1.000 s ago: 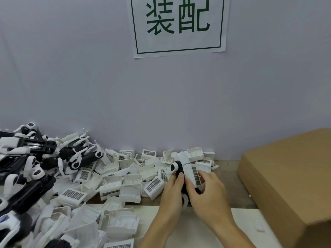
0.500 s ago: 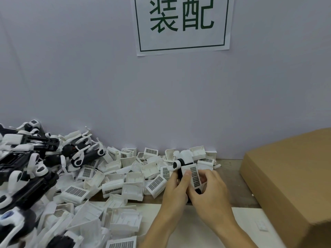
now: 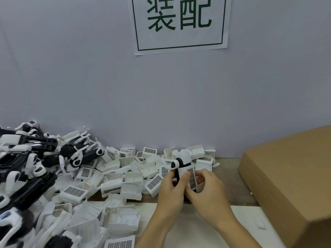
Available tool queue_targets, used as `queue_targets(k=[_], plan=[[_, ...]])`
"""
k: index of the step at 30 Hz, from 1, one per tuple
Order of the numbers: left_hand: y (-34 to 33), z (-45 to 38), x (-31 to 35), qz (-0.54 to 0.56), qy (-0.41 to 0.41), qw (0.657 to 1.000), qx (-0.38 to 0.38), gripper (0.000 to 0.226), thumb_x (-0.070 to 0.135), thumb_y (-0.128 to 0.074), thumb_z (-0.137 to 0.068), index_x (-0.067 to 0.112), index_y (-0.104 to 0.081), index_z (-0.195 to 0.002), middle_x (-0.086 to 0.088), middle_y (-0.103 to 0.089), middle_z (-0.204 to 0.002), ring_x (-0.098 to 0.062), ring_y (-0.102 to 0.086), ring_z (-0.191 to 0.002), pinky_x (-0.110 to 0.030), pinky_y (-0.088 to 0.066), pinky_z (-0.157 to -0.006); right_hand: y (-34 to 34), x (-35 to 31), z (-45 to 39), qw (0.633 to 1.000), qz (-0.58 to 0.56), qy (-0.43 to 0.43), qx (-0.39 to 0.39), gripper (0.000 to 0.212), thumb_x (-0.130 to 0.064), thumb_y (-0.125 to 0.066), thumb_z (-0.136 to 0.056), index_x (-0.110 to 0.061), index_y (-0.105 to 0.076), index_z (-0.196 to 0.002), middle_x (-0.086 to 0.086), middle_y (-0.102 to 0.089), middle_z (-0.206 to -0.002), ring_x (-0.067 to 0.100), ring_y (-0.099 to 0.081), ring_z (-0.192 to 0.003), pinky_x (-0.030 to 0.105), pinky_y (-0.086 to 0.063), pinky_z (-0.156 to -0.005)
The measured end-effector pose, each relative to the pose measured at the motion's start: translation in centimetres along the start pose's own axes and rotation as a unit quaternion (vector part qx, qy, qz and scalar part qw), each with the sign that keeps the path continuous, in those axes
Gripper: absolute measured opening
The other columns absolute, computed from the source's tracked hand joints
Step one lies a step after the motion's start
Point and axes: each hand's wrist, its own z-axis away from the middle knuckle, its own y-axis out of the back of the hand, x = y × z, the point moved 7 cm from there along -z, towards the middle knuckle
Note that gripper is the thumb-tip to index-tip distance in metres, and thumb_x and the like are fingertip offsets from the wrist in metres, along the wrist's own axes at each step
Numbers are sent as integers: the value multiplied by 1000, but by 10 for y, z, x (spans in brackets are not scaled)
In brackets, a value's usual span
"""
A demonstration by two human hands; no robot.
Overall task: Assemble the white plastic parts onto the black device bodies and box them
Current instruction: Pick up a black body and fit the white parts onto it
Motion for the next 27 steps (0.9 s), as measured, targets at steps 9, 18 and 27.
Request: queue_targets(k=[9,18,27], plan=[[0,-2,0,25,20,999,1,21,17,-54,-102,15,-74,-109,-5,-78,-102,-21,-75,-96,-36,-60,-77,-3,4,-4,945,-291,-124,-85,32,-30,-52,-102,-8,-76,-101,11,-78,-94,25,-75,-89,34,-61,-71],[8,-1,7,-46,-9,998,52,27,22,-59,-101,13,-80,-87,-6,-78,-83,-16,-75,-78,-24,-57,-65,-12,5,-1,940,-310,-137,-30,26,-32,-65,-94,-12,-80,-87,4,-79,-83,16,-76,-82,24,-57,-66],[6,1,9,-72,-5,994,77,32,30,-61,-100,13,-81,-82,-8,-77,-80,-19,-74,-77,-40,-58,-72,-9,5,-2,947,-290,-136,-9,26,-38,-69,-91,-23,-82,-75,1,-78,-77,12,-76,-76,27,-59,-68]])
